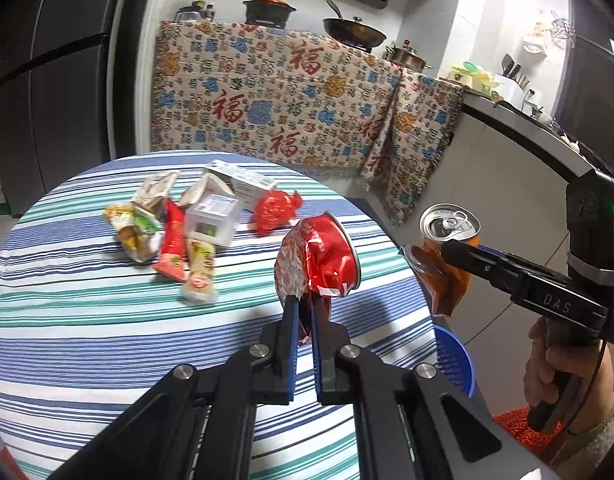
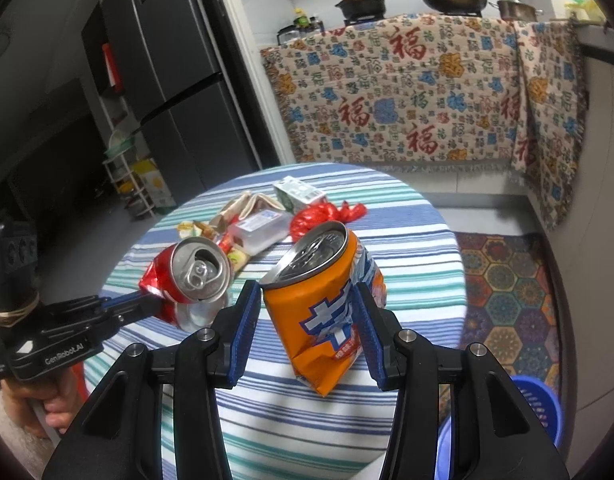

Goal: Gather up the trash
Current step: 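Carry the red bag and orange can over the blue wastebasket with both tools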

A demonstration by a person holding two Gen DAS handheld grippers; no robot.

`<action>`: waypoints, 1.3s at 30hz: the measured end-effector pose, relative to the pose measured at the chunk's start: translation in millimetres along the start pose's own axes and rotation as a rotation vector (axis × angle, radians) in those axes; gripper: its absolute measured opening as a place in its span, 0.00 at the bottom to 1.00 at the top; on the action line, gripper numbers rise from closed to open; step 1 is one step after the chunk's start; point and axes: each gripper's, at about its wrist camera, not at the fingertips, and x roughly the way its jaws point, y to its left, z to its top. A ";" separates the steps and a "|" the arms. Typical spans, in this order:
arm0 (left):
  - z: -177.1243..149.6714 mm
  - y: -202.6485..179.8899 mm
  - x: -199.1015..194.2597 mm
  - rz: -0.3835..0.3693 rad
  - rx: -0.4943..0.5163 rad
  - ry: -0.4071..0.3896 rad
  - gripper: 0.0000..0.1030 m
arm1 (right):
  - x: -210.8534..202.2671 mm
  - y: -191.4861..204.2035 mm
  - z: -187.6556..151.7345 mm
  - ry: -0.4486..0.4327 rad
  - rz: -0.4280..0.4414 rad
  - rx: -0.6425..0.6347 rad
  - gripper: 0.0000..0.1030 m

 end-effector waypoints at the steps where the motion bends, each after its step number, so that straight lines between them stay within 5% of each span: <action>1: 0.8 -3.0 2.1 -0.005 0.003 0.004 0.06 | -2.0 -2.4 -0.7 -0.001 -0.004 0.003 0.47; 15: 8.7 -85.0 32.1 -0.155 0.094 0.061 0.06 | -66.0 -75.9 -10.1 -0.054 -0.140 0.105 0.47; 25: 2.0 -176.0 80.8 -0.269 0.181 0.145 0.06 | -107.8 -163.6 -33.8 0.015 -0.300 0.232 0.47; 39: -26.5 -227.9 151.0 -0.296 0.225 0.261 0.06 | -120.1 -225.3 -81.1 0.068 -0.311 0.414 0.47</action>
